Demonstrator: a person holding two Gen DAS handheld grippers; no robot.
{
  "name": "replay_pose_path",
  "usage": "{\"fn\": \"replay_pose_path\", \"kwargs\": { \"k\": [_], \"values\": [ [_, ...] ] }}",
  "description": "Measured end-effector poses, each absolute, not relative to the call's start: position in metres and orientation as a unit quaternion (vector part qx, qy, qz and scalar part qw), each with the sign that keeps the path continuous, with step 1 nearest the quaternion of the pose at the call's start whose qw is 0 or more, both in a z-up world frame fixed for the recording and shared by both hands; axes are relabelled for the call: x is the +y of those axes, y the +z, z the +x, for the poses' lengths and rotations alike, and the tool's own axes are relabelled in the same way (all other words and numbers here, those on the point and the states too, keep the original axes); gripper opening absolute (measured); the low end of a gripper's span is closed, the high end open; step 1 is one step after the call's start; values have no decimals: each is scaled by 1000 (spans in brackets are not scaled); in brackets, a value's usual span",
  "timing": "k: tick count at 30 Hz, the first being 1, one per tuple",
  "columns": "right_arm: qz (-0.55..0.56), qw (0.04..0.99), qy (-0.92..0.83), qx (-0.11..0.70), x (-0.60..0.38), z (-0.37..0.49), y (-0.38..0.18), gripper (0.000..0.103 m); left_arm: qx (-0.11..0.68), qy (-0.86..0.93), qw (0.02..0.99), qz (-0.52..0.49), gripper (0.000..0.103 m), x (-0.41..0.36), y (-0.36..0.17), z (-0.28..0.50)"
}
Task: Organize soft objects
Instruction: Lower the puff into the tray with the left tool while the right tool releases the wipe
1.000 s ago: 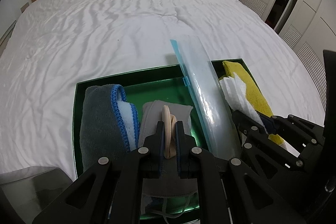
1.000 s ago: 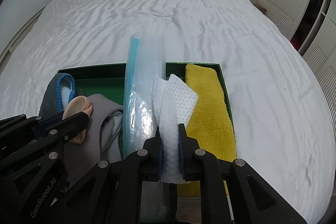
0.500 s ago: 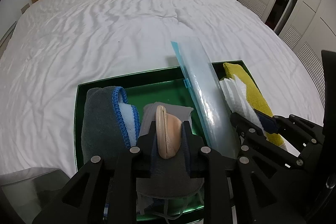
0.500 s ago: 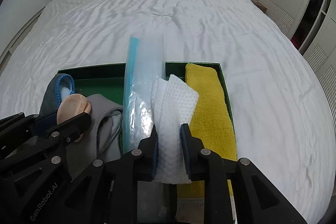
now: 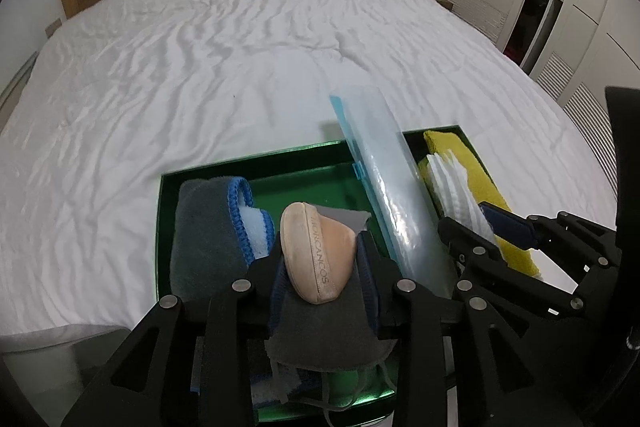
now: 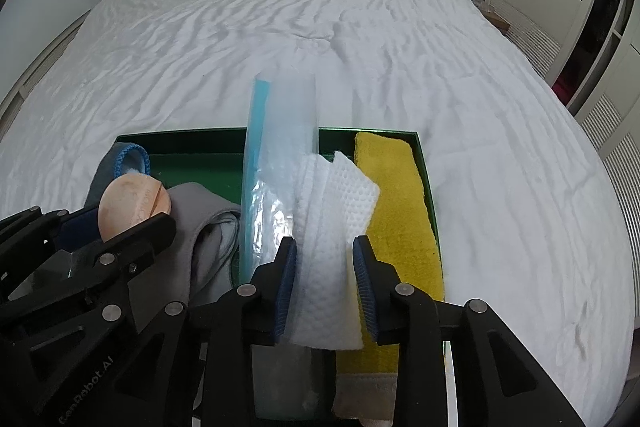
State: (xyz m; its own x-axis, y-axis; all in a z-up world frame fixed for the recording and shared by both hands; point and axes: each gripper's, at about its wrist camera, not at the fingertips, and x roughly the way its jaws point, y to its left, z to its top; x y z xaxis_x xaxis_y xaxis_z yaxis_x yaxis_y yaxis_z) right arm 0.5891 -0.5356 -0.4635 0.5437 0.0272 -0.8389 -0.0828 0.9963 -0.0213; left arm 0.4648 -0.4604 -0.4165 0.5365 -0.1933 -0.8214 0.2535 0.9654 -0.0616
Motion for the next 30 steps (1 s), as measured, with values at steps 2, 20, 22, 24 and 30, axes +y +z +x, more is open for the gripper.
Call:
{"fn": "replay_pose_path", "kwargs": {
  "k": [2,20,22,24,30],
  "values": [
    [-34,880,31,473,-535,588,-460,29,459,-126,879,31,29,-459,-413,463],
    [-34,889,23,455,-537,577,-444,35,429,-104,897,31,42,-449,-395,457],
    [-35,890,22,455,-535,576,-443,35,430,-103,897,32,42,-448,-394,456],
    [-36,890,21,454,-535,575,-443,35,428,-103,897,33,43,-448,-394,455],
    [-37,891,17,452,-533,572,-440,37,426,-101,898,35,43,-446,-393,452]
  ]
}}
